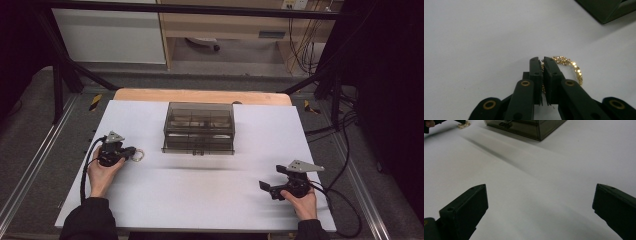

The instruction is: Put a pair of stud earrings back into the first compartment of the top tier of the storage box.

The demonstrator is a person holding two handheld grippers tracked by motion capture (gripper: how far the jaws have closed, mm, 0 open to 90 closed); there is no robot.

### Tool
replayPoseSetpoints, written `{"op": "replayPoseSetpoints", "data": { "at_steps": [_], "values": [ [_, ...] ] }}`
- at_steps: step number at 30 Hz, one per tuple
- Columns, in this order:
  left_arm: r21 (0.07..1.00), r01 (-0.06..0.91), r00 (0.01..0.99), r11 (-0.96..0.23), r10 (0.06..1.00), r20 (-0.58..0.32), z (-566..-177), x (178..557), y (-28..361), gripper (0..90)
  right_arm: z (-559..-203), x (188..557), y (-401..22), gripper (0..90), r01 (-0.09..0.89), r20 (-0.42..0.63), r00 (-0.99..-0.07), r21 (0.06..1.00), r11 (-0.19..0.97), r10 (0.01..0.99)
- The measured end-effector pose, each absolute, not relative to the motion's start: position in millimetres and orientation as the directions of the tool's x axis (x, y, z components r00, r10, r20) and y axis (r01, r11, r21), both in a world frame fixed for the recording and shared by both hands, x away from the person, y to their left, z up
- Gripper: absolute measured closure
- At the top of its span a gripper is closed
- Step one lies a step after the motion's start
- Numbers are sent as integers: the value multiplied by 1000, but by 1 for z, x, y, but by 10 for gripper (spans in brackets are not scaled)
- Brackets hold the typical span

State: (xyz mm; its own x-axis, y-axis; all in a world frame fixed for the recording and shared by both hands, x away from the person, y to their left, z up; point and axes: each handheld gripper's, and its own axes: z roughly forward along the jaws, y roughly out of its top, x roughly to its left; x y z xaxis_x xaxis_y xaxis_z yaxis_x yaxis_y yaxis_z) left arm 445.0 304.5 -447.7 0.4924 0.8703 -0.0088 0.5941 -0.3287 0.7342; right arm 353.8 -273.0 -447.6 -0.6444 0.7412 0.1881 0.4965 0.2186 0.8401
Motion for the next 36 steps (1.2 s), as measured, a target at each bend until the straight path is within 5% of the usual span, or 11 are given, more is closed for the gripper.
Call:
{"op": "replayPoseSetpoints", "data": {
  "at_steps": [36],
  "values": [
    [769,560,521,-307,853,-39,-409,416,291,856,-447,353,-274,6,498,190,-644,839,217,741]
  ]
}}
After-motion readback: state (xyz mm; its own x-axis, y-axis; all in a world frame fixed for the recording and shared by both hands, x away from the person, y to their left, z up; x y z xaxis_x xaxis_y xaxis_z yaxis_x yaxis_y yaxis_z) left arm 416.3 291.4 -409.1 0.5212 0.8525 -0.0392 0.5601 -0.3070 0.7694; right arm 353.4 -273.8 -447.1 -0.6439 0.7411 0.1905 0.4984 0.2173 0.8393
